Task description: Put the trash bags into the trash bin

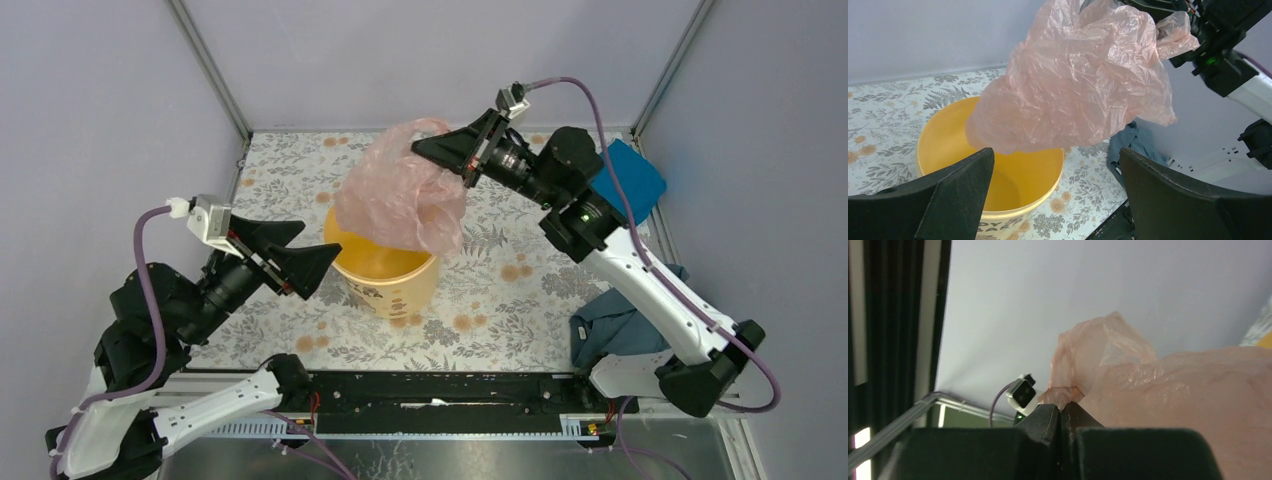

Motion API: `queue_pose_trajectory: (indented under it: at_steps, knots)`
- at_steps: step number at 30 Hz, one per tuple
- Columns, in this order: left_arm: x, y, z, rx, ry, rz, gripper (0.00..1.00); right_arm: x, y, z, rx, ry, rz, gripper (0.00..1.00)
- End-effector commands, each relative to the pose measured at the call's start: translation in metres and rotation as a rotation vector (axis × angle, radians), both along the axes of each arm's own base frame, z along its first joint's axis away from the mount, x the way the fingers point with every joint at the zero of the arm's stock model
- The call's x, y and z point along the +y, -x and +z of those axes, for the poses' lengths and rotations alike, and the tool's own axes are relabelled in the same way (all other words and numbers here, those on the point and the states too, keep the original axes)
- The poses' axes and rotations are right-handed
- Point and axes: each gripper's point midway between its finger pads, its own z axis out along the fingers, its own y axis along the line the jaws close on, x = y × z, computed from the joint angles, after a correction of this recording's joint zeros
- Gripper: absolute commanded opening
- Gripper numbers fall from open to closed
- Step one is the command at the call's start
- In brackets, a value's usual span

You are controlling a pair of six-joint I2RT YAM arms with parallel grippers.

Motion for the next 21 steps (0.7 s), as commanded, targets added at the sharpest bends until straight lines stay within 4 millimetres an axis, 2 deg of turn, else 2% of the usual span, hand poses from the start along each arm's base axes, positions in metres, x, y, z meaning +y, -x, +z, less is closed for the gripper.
queue_pose_trajectory:
  at_steps: [1,5,16,18,21]
  knots:
    - [0.017,-0.001,0.014,-0.002,0.045,0.065,0.99,0.014,0.025,0.048,-0.024,-0.199,0.184,0.0]
    - [0.029,0.0,0.016,0.002,0.072,0.106,0.99,0.037,0.039,0.052,-0.018,-0.199,0.246,0.0]
    - [0.069,-0.003,0.03,-0.013,0.153,0.259,0.99,0.034,0.056,0.072,-0.043,-0.269,0.27,0.0]
    - [0.072,-0.003,0.031,-0.011,0.165,0.274,0.99,0.033,0.052,0.059,-0.023,-0.253,0.242,0.0]
    - [0.074,-0.005,0.03,0.002,0.179,0.292,0.99,0.031,0.033,0.013,0.049,-0.176,0.143,0.0]
